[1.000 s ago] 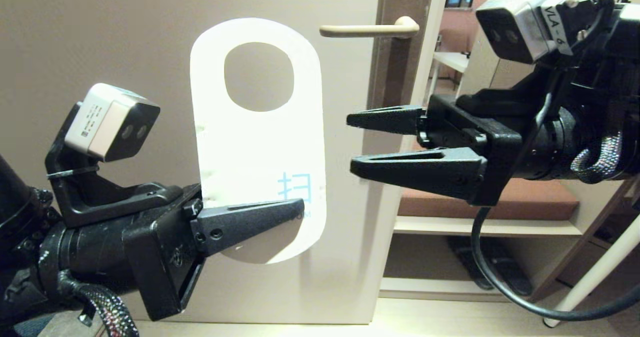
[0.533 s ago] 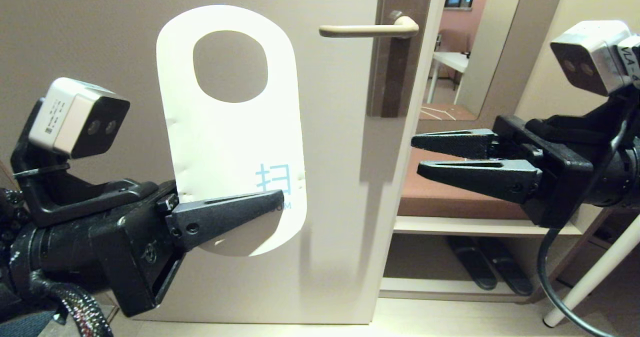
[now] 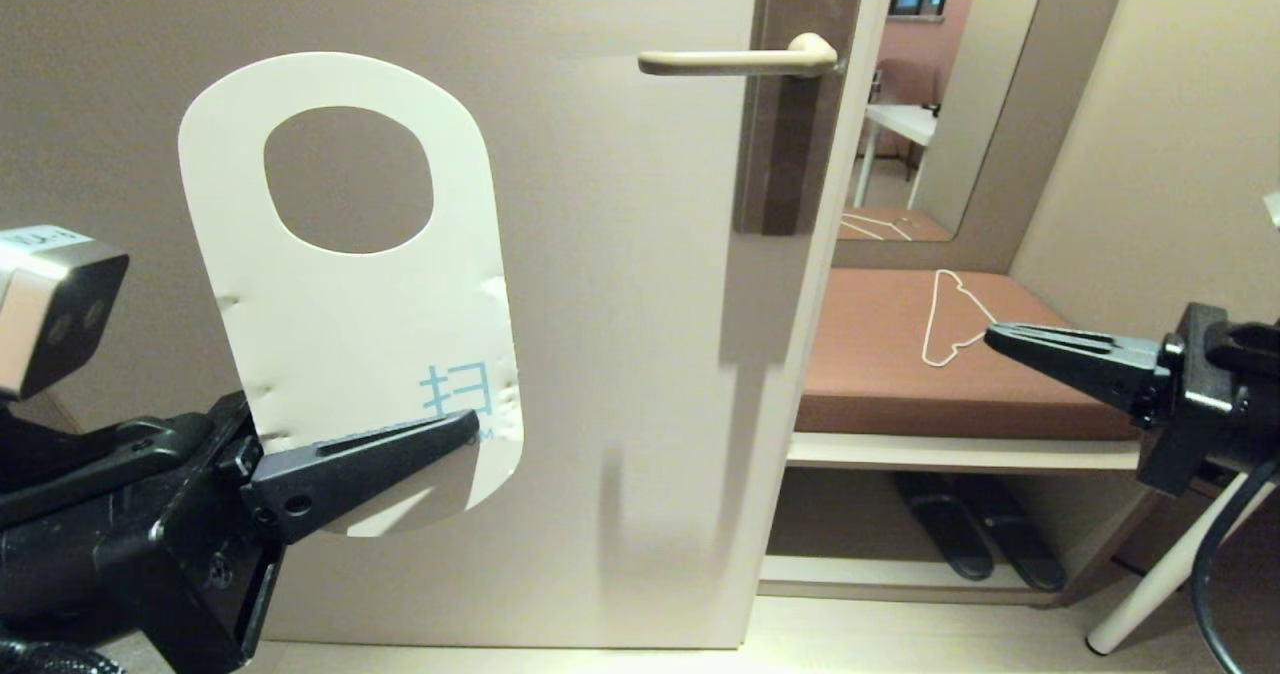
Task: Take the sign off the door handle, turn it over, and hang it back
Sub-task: Hang the sign back with the other side facing out
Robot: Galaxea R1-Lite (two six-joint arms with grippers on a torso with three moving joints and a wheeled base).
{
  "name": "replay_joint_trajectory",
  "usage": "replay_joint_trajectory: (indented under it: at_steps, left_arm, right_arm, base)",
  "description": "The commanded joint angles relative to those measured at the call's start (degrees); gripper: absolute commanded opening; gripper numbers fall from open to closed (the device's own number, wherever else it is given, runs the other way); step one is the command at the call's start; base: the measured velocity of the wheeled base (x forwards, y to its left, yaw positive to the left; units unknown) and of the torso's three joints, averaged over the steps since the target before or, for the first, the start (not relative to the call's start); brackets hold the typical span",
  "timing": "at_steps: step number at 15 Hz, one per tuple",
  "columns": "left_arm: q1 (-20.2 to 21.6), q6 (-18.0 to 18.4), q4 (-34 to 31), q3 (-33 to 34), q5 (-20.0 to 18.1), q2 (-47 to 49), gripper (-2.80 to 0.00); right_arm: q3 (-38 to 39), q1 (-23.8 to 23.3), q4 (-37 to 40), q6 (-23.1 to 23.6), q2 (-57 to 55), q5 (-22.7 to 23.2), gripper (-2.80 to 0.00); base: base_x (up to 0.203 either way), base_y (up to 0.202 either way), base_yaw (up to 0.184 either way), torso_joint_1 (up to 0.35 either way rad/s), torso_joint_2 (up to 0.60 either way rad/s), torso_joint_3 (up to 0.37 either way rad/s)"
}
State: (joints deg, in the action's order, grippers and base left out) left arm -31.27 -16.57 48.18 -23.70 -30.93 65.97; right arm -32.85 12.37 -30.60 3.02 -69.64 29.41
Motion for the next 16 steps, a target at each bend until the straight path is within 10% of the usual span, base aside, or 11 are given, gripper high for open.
replay_joint_trajectory:
  at_steps: [1,9,16]
  left_arm:
    - [1.4,0.3,0.3,1.7,1.2,-2.3,-2.80]
    - [12.8,10.9,-1.6,7.8,7.8,-8.7,-2.80]
    - [17.3,12.2,-9.3,11.1,11.8,-16.9,-2.80]
  right_arm:
    - [6.1,-3.6,-2.5,0.1,4.2,-0.3,-2.80]
    - [31.2,-11.8,-11.4,-0.5,25.5,-7.9,-2.80]
    - [31.1,-11.8,23.6,-1.2,58.2,-17.4,-2.80]
  base:
    - [0.000,0.000,0.000,0.000,0.00,0.000]
    - [0.000,0.000,0.000,0.000,0.00,0.000]
    - [0.000,0.000,0.000,0.000,0.00,0.000]
